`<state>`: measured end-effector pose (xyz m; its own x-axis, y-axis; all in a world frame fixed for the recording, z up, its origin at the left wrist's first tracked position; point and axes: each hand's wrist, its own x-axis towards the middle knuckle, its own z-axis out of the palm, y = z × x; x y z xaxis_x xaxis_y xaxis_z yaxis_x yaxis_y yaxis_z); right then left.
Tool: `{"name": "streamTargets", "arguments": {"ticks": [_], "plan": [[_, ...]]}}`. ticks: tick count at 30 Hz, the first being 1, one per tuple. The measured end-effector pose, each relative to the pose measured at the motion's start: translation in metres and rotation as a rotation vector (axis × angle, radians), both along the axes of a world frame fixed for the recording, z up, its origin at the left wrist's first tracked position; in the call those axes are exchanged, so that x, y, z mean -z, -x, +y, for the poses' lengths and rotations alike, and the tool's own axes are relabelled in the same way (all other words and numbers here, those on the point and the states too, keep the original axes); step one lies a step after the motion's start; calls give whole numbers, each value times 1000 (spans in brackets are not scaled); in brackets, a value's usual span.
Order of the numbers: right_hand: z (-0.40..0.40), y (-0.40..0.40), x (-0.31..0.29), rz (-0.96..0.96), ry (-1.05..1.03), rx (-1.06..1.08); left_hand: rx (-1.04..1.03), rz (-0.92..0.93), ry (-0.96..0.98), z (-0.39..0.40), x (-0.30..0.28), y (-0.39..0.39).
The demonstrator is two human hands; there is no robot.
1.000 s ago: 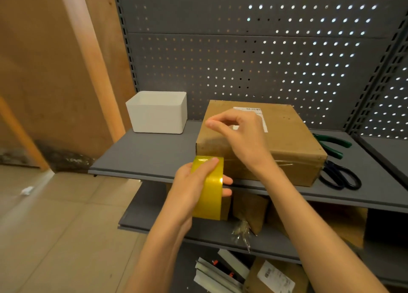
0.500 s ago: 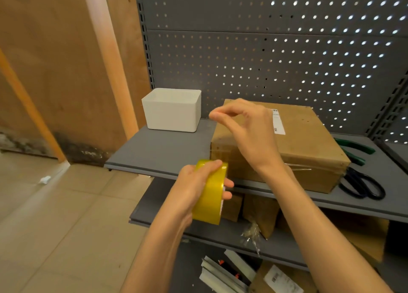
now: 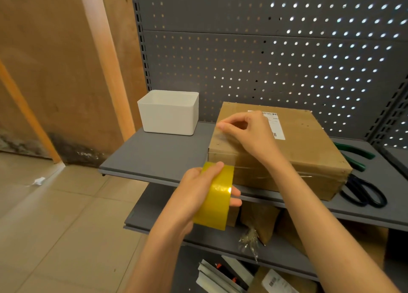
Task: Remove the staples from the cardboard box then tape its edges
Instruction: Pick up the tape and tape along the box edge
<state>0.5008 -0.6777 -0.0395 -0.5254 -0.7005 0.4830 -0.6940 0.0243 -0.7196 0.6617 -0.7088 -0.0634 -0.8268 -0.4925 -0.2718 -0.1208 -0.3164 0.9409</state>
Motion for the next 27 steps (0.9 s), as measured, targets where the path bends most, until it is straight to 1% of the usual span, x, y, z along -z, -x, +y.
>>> {"name": "streamTargets", "arguments": {"ticks": [6, 12, 14, 18, 24, 27], "plan": [[-5, 3, 5, -6, -19, 3, 20, 2, -12, -2, 0, 2], [-8, 4, 8, 112, -124, 70, 34, -7, -8, -4, 1, 4], [-9, 5, 9, 120, -149, 90, 33, -6, -14, -4, 2, 4], [-8, 5, 11, 53, -107, 126, 42, -5, -9, -3, 4, 4], [-7, 1, 13, 24, -41, 140, 31, -13, 15, -3, 6, 5], [-9, 1, 14, 42, -42, 161, 25, -16, 18, -2, 6, 5]]}}
